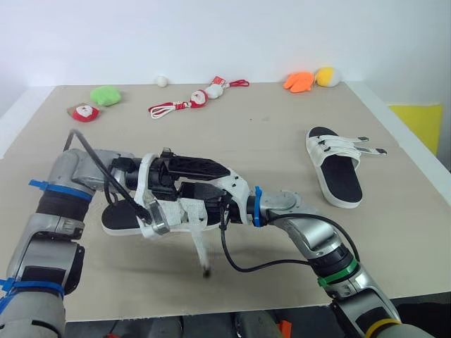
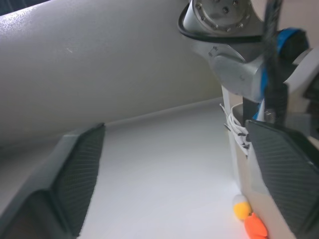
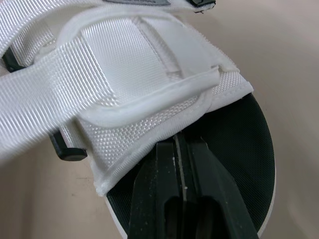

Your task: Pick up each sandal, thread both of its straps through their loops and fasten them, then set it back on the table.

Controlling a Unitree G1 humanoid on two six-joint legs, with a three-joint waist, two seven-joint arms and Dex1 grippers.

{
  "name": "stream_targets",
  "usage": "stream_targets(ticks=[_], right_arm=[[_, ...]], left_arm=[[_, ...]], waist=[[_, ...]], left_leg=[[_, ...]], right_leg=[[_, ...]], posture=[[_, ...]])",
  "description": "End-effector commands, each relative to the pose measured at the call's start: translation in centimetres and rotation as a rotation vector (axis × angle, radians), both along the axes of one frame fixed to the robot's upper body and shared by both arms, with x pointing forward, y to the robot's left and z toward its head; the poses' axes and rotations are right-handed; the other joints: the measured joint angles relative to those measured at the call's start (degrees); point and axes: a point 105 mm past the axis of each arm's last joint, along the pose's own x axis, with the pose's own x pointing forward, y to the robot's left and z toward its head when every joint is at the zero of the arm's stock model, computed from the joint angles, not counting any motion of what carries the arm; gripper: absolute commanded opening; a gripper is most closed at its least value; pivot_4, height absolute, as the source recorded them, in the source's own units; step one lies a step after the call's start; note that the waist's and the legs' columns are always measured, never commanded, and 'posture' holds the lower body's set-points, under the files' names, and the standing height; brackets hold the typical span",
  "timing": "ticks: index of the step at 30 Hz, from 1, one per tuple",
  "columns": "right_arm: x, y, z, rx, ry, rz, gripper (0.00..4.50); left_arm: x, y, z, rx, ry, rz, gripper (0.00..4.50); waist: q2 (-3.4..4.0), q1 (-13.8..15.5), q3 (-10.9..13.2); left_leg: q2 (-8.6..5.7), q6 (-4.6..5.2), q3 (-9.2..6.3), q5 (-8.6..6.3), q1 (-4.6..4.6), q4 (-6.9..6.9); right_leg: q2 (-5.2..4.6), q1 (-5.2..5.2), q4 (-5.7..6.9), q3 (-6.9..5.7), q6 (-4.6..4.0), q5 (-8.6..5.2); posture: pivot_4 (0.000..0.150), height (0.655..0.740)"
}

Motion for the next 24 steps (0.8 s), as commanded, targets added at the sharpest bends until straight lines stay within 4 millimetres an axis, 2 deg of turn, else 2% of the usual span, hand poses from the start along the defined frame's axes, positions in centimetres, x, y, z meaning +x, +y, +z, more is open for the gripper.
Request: stream_targets(ticks=[1, 3, 7, 8, 10, 12, 13, 17, 21, 24], right_arm=[[0.0, 0.1, 0.0, -0.010, -0.003, 0.007, 0.00], [-0.1, 0.1, 0.0, -0.009, -0.003, 0.007, 0.00], [-0.1, -0.1, -0.2, -0.009, 0.004, 0.004, 0.00], [-0.1, -0.2, -0.3, -0.010, 0.008, 0.003, 0.00], [-0.3, -0.2, -0.5, -0.012, 0.017, 0.006, 0.00], [-0.4, -0.2, -0.7, -0.014, 0.022, 0.011, 0.00], [-0.4, -0.1, -0.8, -0.015, 0.024, 0.013, 0.00], [-0.3, 0.1, -0.7, -0.013, 0.026, 0.015, 0.00], [-0.3, 0.1, -0.6, -0.012, 0.028, 0.013, 0.00], [-0.2, 0.0, -0.6, -0.014, 0.027, 0.008, 0.00]], left_arm=[[-0.7, 0.8, 0.9, -0.068, 0.028, 0.019, 4.44], [-0.5, 1.7, 1.7, -0.165, 0.165, 0.100, 4.44], [0.6, 4.3, 2.8, -0.366, 0.780, 0.306, 4.44], [0.8, 4.9, 2.0, -0.352, 0.978, 0.367, 4.44], [0.4, 5.6, 1.3, -0.347, 1.254, 0.413, 4.44], [0.1, 6.3, 1.8, -0.400, 1.432, 0.405, 4.44], [-0.1, 7.0, 1.5, -0.427, 1.646, 0.393, 4.44], [-3.2, 7.9, -0.7, -0.293, 2.157, 0.326, 4.44], [-5.8, 8.4, -3.1, -0.180, 2.403, 0.324, 4.44], [-7.1, 8.5, -5.0, -0.083, 2.480, 0.396, 4.44]], waist=[[0.00, -0.01, 0.00], [0.00, 0.00, 0.00], [0.02, -0.57, 0.02], [0.02, -0.60, 0.02], [0.04, -0.53, 0.04], [0.08, -0.40, 0.07], [0.08, -0.38, 0.07], [0.16, -0.74, 0.15], [0.17, -1.09, 0.15], [0.18, -1.14, 0.16]], left_leg=[[0.00, 0.00, -0.01, 0.00, 0.00, -0.01], [0.02, 0.00, 0.00, 0.00, 0.00, -0.02], [0.08, 0.00, 0.02, 0.00, -0.02, -0.05], [0.12, 0.00, 0.02, 0.00, -0.03, -0.04], [0.18, 0.00, 0.00, 0.00, 0.00, -0.04], [0.16, 0.00, 0.01, 0.00, 0.06, -0.03], [0.17, 0.01, 0.01, 0.00, 0.06, -0.03], [0.33, 0.01, 0.14, 0.00, 0.14, -0.09], [0.33, 0.01, 0.17, -0.01, 0.17, -0.25], [0.34, 0.00, 0.18, -0.02, 0.17, -0.27]], right_leg=[[0.00, 0.00, 0.00, 0.00, 0.00, 0.00], [0.01, -0.01, 0.01, -0.01, 0.00, -0.01], [-0.02, -0.05, 0.08, 0.01, 0.01, -0.05], [-0.01, -0.06, 0.10, -0.02, 0.01, -0.06], [0.02, -0.03, 0.10, -0.08, 0.00, -0.07], [0.02, 0.01, 0.10, -0.09, -0.04, -0.09], [0.03, 0.01, 0.10, -0.10, -0.18, -0.17], [0.10, -0.06, 0.10, -0.11, -0.39, -0.29], [0.13, -0.12, 0.10, -0.12, -0.59, -0.41], [0.15, -0.16, 0.10, -0.11, -0.61, -0.42]], posture=[[0.150, 0.7400], [0.150, 0.7400], [0.150, 0.7400], [0.150, 0.7400], [0.150, 0.7400], [0.150, 0.7400], [0.150, 0.7400], [0.150, 0.7400], [0.150, 0.7400], [0.150, 0.7400]])
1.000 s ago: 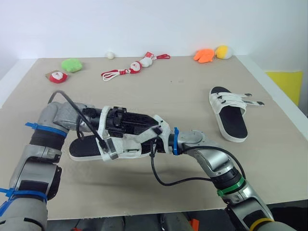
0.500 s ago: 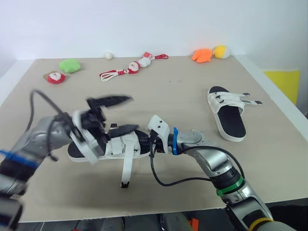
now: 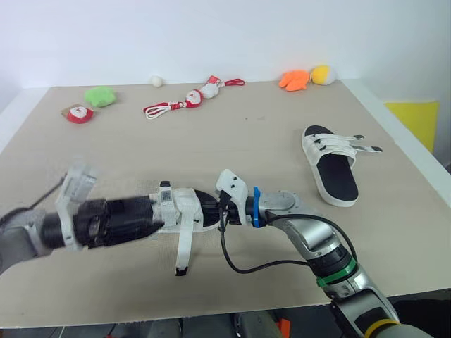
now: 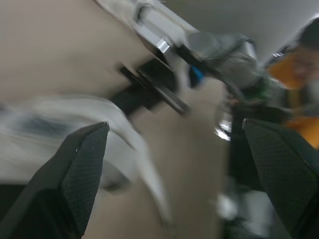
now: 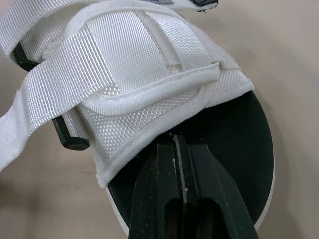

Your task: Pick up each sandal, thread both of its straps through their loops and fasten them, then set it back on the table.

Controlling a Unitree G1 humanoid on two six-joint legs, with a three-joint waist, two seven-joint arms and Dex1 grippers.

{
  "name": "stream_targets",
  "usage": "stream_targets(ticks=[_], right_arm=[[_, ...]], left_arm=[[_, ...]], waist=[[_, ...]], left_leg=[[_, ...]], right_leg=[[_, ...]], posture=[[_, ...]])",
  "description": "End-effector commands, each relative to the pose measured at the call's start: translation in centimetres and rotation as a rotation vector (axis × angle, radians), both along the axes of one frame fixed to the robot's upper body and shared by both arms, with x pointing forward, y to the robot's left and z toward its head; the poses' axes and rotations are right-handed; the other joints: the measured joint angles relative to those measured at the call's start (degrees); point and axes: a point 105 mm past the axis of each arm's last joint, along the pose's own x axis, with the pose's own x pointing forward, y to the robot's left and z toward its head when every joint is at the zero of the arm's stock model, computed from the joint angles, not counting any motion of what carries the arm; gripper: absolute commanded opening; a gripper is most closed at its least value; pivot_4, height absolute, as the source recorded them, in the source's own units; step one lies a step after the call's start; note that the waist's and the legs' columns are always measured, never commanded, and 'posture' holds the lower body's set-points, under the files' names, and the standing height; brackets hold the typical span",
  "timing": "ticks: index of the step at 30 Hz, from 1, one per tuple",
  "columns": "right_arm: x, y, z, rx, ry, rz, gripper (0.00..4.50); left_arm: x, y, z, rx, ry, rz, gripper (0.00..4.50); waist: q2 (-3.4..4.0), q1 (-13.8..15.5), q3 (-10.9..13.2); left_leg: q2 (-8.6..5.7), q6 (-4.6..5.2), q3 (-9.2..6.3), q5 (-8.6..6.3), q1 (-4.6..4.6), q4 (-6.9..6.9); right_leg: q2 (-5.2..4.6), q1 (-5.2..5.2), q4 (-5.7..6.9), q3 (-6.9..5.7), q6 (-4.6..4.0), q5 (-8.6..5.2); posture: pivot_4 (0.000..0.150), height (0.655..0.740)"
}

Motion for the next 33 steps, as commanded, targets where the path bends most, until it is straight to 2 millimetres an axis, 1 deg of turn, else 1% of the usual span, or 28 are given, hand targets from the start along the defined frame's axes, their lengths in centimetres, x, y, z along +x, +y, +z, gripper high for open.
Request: stream_targets(ticks=[1, 5, 7, 8, 12, 15, 17, 19, 21, 22, 25, 26, 29, 31, 33], right_arm=[[0.0, -0.3, -0.6, -0.021, 0.020, -0.015, 0.00], [0.1, -0.3, -0.5, -0.022, 0.020, -0.019, 0.00], [0.1, -0.4, -0.5, -0.021, 0.019, -0.023, 0.00], [0.1, -0.4, -0.5, -0.021, 0.019, -0.024, 0.00], [0.1, -0.3, -0.5, -0.019, 0.019, -0.025, 0.00], [0.2, -0.2, -0.4, -0.017, 0.017, -0.026, 0.00], [0.3, -0.2, -0.3, -0.014, 0.014, -0.029, 0.00], [0.3, -0.3, -0.3, -0.013, 0.013, -0.030, 0.00], [0.3, -0.3, -0.3, -0.014, 0.011, -0.030, 0.00], [0.3, -0.3, -0.3, -0.014, 0.010, -0.031, 0.00], [0.4, -0.3, -0.3, -0.013, 0.009, -0.031, 0.00], [0.3, -0.3, -0.3, -0.012, 0.008, -0.030, 0.00], [0.3, -0.2, -0.3, -0.011, 0.006, -0.028, 0.00], [0.3, -0.2, -0.3, -0.012, 0.005, -0.028, 0.00], [0.2, -0.2, -0.4, -0.012, 0.004, -0.028, 0.00]], left_arm=[[-1.2, -0.3, -0.9, 0.059, 0.022, -0.063, 4.44], [-1.3, -0.5, -2.9, 0.126, 0.044, -0.067, 4.44], [-1.2, -1.1, -4.8, 0.195, 0.028, -0.073, 4.44], [-0.9, -1.3, -5.4, 0.202, 0.019, -0.056, 4.44], [-0.4, -3.0, -6.8, 0.187, 0.024, -0.067, 4.44], [-0.7, -4.3, -8.0, 0.192, 0.037, -0.101, 4.44], [-0.2, -4.8, -8.8, 0.224, 0.010, -0.088, 3.94], [0.2, -5.1, -8.8, 0.220, -0.005, -0.076, 3.30], [0.6, -5.2, -8.3, 0.199, -0.018, -0.074, 2.26], [0.7, -5.3, -8.0, 0.191, -0.031, -0.075, 1.89], [1.1, -5.5, -7.2, 0.172, -0.063, -0.074, 0.54], [1.2, -5.7, -6.7, 0.155, -0.075, -0.077, 0.03], [1.4, -6.3, -4.9, 0.095, -0.106, -0.087, 0.03], [1.8, -6.7, -3.1, 0.033, -0.133, -0.077, 0.03], [2.7, -6.9, -1.1, -0.026, -0.170, -0.051, 0.03]], waist=[[0.01, 0.02, 0.01], [-0.01, 0.04, -0.01], [0.02, 0.05, -0.02], [0.01, 0.05, -0.02], [-0.09, 0.09, -0.09], [-0.08, 0.08, -0.09], [-0.08, 0.08, -0.09], [-0.09, 0.09, -0.10], [-0.11, 0.09, -0.11], [-0.11, 0.08, -0.11], [-0.11, 0.08, -0.11], [-0.11, 0.08, -0.11], [-0.11, 0.07, -0.11], [-0.12, 0.10, -0.11], [-0.14, 0.23, -0.12]], left_leg=[[0.00, 0.00, 0.00, 0.00, 0.00, 0.00], [-0.02, -0.01, 0.01, 0.00, 0.00, 0.01], [-0.02, -0.02, 0.05, -0.01, 0.00, 0.01], [-0.04, -0.03, 0.07, -0.01, 0.00, 0.00], [-0.02, -0.04, 0.10, -0.02, -0.02, 0.00], [-0.04, -0.04, 0.11, -0.02, -0.01, 0.01], [-0.05, -0.04, 0.13, -0.02, 0.00, 0.01], [-0.05, -0.04, 0.13, -0.02, 0.00, 0.01], [-0.05, -0.04, 0.13, -0.02, 0.00, 0.03], [-0.05, -0.04, 0.13, -0.02, 0.00, 0.03], [-0.05, -0.04, 0.13, -0.02, -0.01, 0.04], [-0.05, -0.04, 0.13, -0.02, -0.01, 0.04], [-0.05, -0.04, 0.13, -0.02, -0.01, 0.04], [-0.05, -0.04, 0.13, -0.02, -0.03, 0.05], [-0.05, -0.04, 0.12, -0.02, -0.04, 0.10]], right_leg=[[0.00, -0.01, 0.00, 0.00, -0.01, 0.00], [0.00, -0.02, -0.01, 0.02, -0.05, 0.03], [-0.01, -0.02, -0.05, 0.04, -0.06, 0.03], [-0.01, -0.01, -0.06, 0.06, -0.06, 0.04], [0.00, -0.03, -0.08, 0.09, -0.04, 0.06], [-0.01, -0.01, -0.09, 0.12, -0.02, 0.07], [-0.01, -0.01, -0.09, 0.14, -0.02, 0.07], [0.00, -0.01, -0.09, 0.15, -0.02, 0.07], [0.00, -0.01, -0.09, 0.15, -0.01, 0.10], [0.00, -0.01, -0.09, 0.15, -0.01, 0.10], [0.00, -0.01, -0.09, 0.15, -0.01, 0.10], [0.00, -0.01, -0.09, 0.16, -0.01, 0.10], [0.00, -0.01, -0.09, 0.15, 0.01, 0.11], [0.00, -0.01, -0.09, 0.15, 0.02, 0.12], [0.00, 0.01, -0.09, 0.15, 0.06, 0.14]], posture=[[0.150, 0.7400], [0.150, 0.7400], [0.150, 0.7400], [0.150, 0.7400], [0.150, 0.7400], [0.150, 0.7400], [0.150, 0.7400], [0.150, 0.7400], [0.150, 0.7400], [0.150, 0.7400], [0.150, 0.7400], [0.150, 0.7400], [0.150, 0.7400], [0.150, 0.7400], [0.150, 0.7400]])
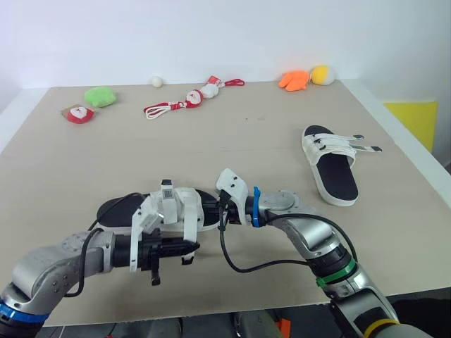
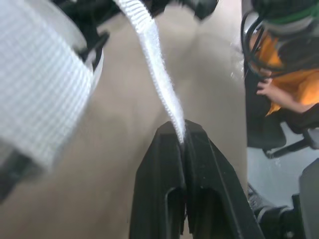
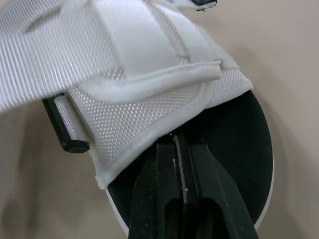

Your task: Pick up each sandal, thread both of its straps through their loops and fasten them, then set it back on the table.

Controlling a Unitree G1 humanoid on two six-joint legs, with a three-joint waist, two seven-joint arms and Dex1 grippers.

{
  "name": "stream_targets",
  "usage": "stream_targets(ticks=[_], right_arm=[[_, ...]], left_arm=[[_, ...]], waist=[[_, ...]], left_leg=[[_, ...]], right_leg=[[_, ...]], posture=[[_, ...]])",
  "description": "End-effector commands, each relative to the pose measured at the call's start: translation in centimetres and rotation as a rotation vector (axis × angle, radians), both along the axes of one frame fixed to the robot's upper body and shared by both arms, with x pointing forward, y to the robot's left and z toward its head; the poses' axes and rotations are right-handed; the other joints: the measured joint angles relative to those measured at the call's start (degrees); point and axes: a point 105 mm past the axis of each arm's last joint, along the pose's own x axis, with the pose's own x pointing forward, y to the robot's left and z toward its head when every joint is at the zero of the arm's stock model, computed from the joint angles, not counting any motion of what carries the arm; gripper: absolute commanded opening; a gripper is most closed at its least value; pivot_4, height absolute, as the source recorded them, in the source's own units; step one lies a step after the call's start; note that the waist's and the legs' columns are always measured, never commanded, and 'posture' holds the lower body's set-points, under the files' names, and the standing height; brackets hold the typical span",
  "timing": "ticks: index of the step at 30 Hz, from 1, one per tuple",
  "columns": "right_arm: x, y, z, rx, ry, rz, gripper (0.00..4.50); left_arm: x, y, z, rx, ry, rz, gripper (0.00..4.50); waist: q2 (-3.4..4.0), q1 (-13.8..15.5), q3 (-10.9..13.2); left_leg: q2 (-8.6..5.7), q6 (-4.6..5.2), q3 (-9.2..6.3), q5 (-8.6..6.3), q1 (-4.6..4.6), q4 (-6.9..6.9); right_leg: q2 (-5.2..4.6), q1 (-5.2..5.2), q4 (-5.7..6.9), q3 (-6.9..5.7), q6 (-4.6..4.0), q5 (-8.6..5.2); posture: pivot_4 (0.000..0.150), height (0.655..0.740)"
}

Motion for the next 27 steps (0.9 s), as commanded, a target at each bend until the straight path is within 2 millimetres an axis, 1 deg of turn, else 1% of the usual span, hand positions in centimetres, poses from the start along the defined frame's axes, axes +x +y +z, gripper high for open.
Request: stream_targets(ticks=[1, 3, 5, 7, 10, 14, 18, 21, 24, 27], right_arm=[[0.0, -0.1, -0.4, -0.010, 0.009, -0.009, 0.00], [0.0, -0.1, -0.4, -0.009, 0.009, -0.011, 0.00], [0.0, 0.0, -0.4, -0.008, 0.008, -0.012, 0.00], [0.0, 0.0, -0.4, -0.007, 0.009, -0.013, 0.00], [-0.1, 0.0, -0.5, -0.011, 0.009, -0.016, 0.00], [-0.1, 0.0, -0.5, -0.017, 0.007, -0.019, 0.00], [-0.1, 0.1, -0.6, -0.014, 0.008, -0.019, 0.00], [-0.2, 0.3, -0.6, -0.010, 0.009, -0.019, 0.00], [-0.2, 0.4, -0.5, -0.004, 0.008, -0.024, 0.00], [-0.1, 0.2, -0.5, -0.004, 0.008, -0.034, 0.00]], left_arm=[[1.2, -0.5, 4.7, -0.124, -0.122, 0.018, 0.03], [2.2, -0.5, 6.2, -0.167, -0.145, 0.059, 0.03], [3.0, -0.5, 7.3, -0.190, -0.156, 0.082, 0.03], [3.3, -0.5, 8.0, -0.201, -0.164, 0.093, 0.03], [3.3, -0.7, 8.9, -0.220, -0.161, 0.086, 0.03], [4.0, -0.4, 9.0, -0.163, -0.171, 0.108, 0.03], [6.7, 0.1, 8.7, -0.076, -0.173, 0.190, 0.03], [7.8, -0.1, 7.8, -0.051, -0.154, 0.202, 0.03], [8.1, -0.4, 7.0, -0.046, -0.139, 0.190, 0.03], [7.3, -0.7, 6.7, -0.054, -0.105, 0.153, 0.03]], waist=[[-0.02, 0.10, -0.01], [-0.05, 0.22, -0.03], [-0.06, 0.40, -0.03], [-0.05, 0.28, -0.03], [-0.05, 0.30, -0.03], [-0.05, 0.30, -0.03], [-0.05, 0.45, -0.03], [-0.05, 0.41, -0.03], [-0.05, 0.39, -0.03], [-0.05, 0.31, -0.03]], left_leg=[[0.00, 0.00, 0.00, 0.00, -0.02, 0.03], [-0.03, 0.00, 0.00, 0.00, -0.02, 0.09], [-0.05, 0.00, 0.00, 0.00, -0.02, 0.10], [-0.05, 0.00, 0.01, 0.00, -0.01, 0.08], [-0.05, 0.00, 0.00, 0.00, -0.01, 0.01], [-0.06, 0.00, -0.01, 0.00, -0.02, 0.01], [-0.07, 0.00, -0.02, 0.00, -0.01, 0.05], [-0.10, -0.01, -0.01, 0.01, 0.00, 0.06], [-0.09, -0.01, -0.02, 0.01, 0.00, 0.03], [-0.08, -0.01, -0.02, 0.01, -0.01, 0.00]], right_leg=[[0.00, 0.00, 0.00, 0.00, 0.03, 0.02], [-0.01, 0.03, 0.00, 0.01, 0.07, 0.04], [-0.01, 0.04, -0.01, 0.05, 0.10, 0.06], [0.00, 0.04, -0.01, 0.08, 0.34, 0.19], [0.01, 0.03, -0.01, 0.07, 0.35, 0.15], [0.01, 0.03, -0.02, 0.07, 0.36, 0.16], [0.02, 0.03, -0.02, 0.06, 0.34, 0.17], [0.02, 0.04, -0.03, 0.10, 0.35, 0.18], [0.02, 0.03, -0.02, 0.09, 0.37, 0.19], [0.03, 0.01, -0.02, 0.09, 0.37, 0.19]], posture=[[0.150, 0.7400], [0.150, 0.7400], [0.150, 0.7400], [0.150, 0.7400], [0.150, 0.7400], [0.150, 0.7400], [0.150, 0.7400], [0.150, 0.7400], [0.150, 0.7400], [0.150, 0.7400]])
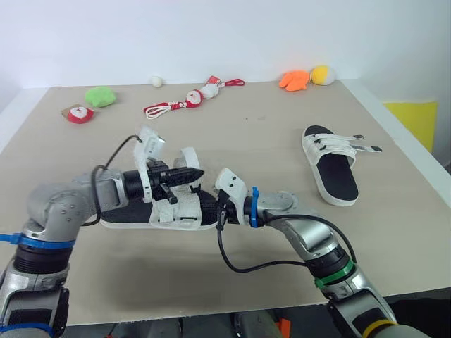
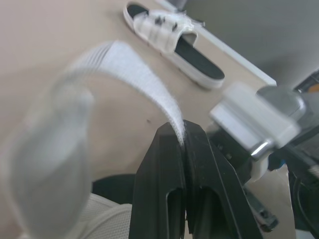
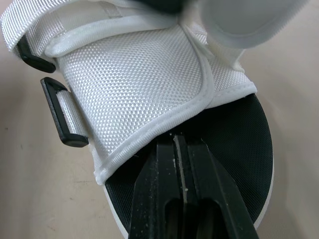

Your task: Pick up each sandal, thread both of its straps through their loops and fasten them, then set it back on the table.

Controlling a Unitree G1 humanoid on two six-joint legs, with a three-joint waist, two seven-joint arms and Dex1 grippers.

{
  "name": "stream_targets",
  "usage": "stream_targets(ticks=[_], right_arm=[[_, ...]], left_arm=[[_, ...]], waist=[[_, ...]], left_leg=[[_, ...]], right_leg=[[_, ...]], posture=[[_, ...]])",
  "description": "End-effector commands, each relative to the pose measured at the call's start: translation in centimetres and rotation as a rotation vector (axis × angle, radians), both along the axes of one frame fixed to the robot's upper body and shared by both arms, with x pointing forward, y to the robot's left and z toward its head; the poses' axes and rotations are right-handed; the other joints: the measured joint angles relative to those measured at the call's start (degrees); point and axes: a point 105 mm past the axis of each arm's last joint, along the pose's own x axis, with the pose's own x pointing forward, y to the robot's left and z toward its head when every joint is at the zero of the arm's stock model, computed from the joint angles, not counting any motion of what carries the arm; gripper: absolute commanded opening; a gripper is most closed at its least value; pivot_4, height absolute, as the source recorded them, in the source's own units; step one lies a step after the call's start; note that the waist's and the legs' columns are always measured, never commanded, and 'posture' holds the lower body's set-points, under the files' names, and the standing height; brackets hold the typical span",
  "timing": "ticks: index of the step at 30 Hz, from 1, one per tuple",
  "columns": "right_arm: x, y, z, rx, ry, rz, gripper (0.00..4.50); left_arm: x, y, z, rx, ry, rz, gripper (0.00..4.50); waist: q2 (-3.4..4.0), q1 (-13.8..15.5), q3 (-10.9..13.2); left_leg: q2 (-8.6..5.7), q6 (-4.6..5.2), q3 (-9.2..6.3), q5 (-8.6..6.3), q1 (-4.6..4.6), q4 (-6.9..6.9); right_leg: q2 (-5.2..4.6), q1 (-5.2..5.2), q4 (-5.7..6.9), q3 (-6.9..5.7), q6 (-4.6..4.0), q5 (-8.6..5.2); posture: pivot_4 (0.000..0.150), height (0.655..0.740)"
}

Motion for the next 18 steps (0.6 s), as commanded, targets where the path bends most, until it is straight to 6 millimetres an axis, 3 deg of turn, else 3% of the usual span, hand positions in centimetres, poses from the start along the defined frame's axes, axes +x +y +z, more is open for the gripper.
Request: stream_targets(ticks=[1, 8, 18], right_arm=[[-0.1, -0.2, -0.4, -0.014, 0.005, -0.019, 0.00], [-0.2, -0.3, -0.5, -0.012, 0.010, -0.027, 0.00], [-0.1, 0.0, -0.2, -0.008, 0.004, -0.015, 0.00]], left_arm=[[-1.1, -0.2, 0.7, -0.015, -0.013, -0.049, 0.03], [-4.0, 0.6, 0.3, 0.021, 0.010, -0.146, 0.03], [-2.7, 2.1, -1.8, 0.150, -0.068, -0.133, 0.03]], waist=[[0.00, 0.00, 0.00], [0.00, 0.00, 0.00], [0.00, 0.00, 0.00]], left_leg=[[0.00, 0.00, 0.00, 0.00, 0.00, 0.00], [0.00, 0.00, 0.00, 0.00, -0.02, -0.01], [-0.01, 0.00, 0.01, 0.00, 0.00, -0.01]], right_leg=[[0.00, 0.00, 0.00, 0.00, 0.00, 0.00], [-0.01, 0.00, 0.00, 0.01, -0.01, -0.02], [-0.02, 0.00, -0.02, 0.01, -0.28, -0.17]], posture=[[0.150, 0.7400], [0.150, 0.7400], [0.150, 0.7400]])
